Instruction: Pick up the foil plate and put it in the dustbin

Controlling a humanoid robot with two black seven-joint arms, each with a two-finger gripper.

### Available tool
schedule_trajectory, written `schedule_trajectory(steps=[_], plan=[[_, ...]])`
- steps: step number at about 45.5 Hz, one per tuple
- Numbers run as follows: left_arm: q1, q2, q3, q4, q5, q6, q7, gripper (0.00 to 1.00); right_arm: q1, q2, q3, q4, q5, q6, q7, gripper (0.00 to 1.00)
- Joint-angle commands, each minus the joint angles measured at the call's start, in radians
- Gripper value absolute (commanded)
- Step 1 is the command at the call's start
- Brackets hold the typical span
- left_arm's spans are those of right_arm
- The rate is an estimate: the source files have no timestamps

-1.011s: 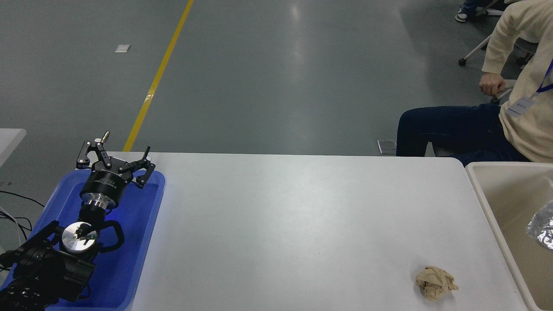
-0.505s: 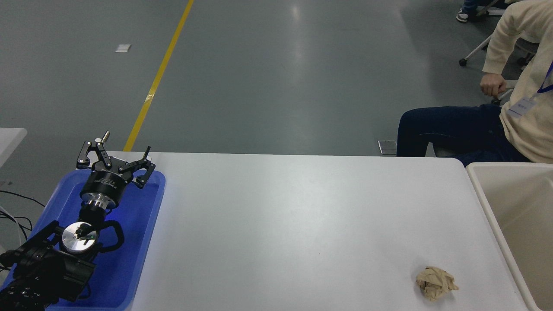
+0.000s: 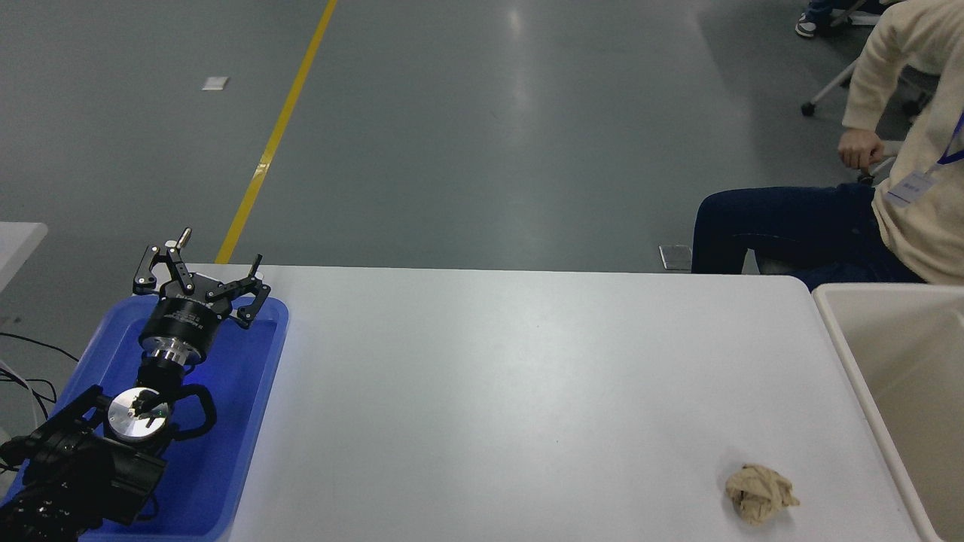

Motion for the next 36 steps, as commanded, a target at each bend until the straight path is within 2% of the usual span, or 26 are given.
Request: schedule_trajectory(steps=[1,10,15,20,25,30,36], plan=[[0.0,0.0,0.0,0.0,0.001,0.0,0.0,1.0,0.289,-0.108,-0.181,0.317,-0.051,0.059,0.004,1.0],[0.0,0.0,0.0,0.0,0.0,0.0,0.0,1.0,0.574,-0.084,-0.43,0.404,-0.048,0.201,0.005,1.0],[0.0,0.0,0.0,0.0,0.0,0.002,0.0,1.0,0.732,-0.032,-0.531,0.413,-0.046,0.385,0.005,1.0],[0.0,0.0,0.0,0.0,0.0,0.0,0.0,1.0,0.913,0.066,-0.655,0.413,-0.045,0.617,0.005,1.0],[0.0,0.0,0.0,0.0,0.0,0.002,0.0,1.0,1.084,0.231,-0.785,0.413,-0.035,0.795,0.005,1.0],[0.0,0.0,0.002,0.0,0.0,0.002,0.0,1.0,1.177,0.381,-0.826,0.415,-0.032,0.798,0.005,1.0],[0.0,0.0,0.002,0.0,0.0,0.002,0.0,1.0,1.263,0.418,-0.758,0.435,-0.012,0.798,0.005,1.0]])
